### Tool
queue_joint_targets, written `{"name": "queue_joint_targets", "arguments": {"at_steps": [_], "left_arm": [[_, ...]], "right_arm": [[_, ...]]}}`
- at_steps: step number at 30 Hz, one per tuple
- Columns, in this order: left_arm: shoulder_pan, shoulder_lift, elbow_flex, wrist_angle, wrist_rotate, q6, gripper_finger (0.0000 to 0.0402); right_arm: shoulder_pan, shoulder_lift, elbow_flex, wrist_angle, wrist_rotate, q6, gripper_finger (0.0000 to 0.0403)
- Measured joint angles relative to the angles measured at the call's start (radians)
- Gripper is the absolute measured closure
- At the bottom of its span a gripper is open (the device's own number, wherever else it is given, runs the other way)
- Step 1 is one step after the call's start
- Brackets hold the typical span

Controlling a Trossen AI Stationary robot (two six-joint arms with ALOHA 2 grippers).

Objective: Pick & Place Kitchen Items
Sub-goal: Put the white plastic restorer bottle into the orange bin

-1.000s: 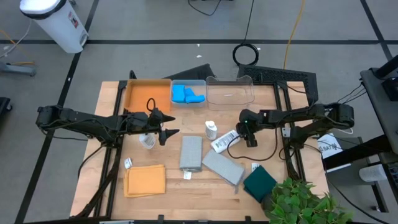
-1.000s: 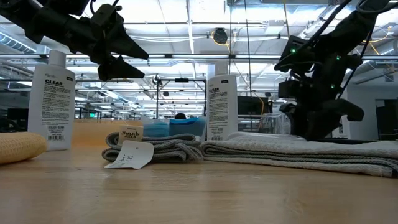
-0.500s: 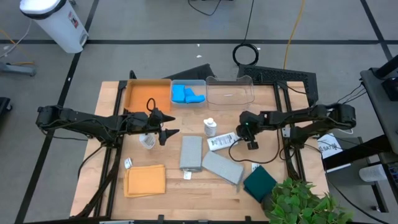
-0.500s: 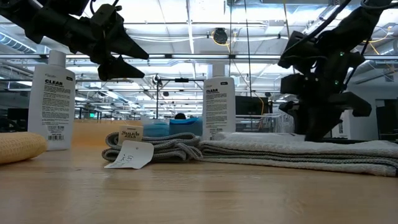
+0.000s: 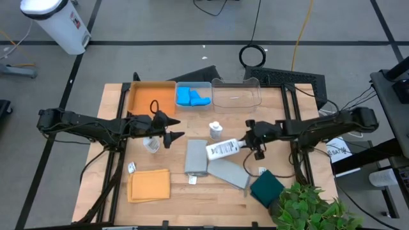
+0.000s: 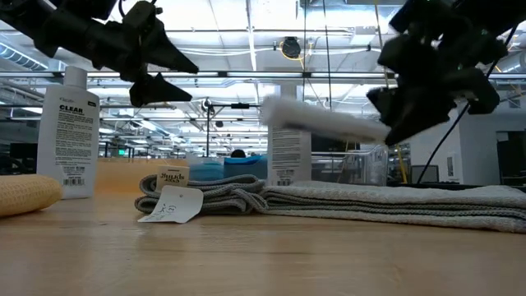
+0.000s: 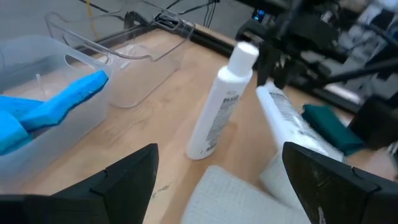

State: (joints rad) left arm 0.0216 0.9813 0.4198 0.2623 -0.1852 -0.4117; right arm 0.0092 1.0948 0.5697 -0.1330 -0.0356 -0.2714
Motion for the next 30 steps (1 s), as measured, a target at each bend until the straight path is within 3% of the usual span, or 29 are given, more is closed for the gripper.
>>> {"name": "queue_joint_targets", "arguments": {"at_steps": [9, 15, 24, 30], "left_arm": [[-0.035, 0.000, 0.000, 0.066, 0.001, -0.250, 0.0055], [-0.105, 0.024, 0.000, 0.136, 0.001, -0.384, 0.0055], [-0.190, 0.216, 0.000, 0.463, -0.034, -0.303, 0.0055], [-0.195, 0.341, 0.015, 0.556, -0.039, -0.278, 0.0055]], "right_arm": [[0.229, 0.030, 0.000, 0.286, 0.426, -0.141, 0.0319], [0.308, 0.141, 0.002, 0.500, 0.645, -0.272, 0.0319], [0.321, 0.326, 0.019, 0.652, 0.820, -0.346, 0.0319], [0.320, 0.377, 0.070, 0.658, 0.847, -0.389, 0.0319]]}}
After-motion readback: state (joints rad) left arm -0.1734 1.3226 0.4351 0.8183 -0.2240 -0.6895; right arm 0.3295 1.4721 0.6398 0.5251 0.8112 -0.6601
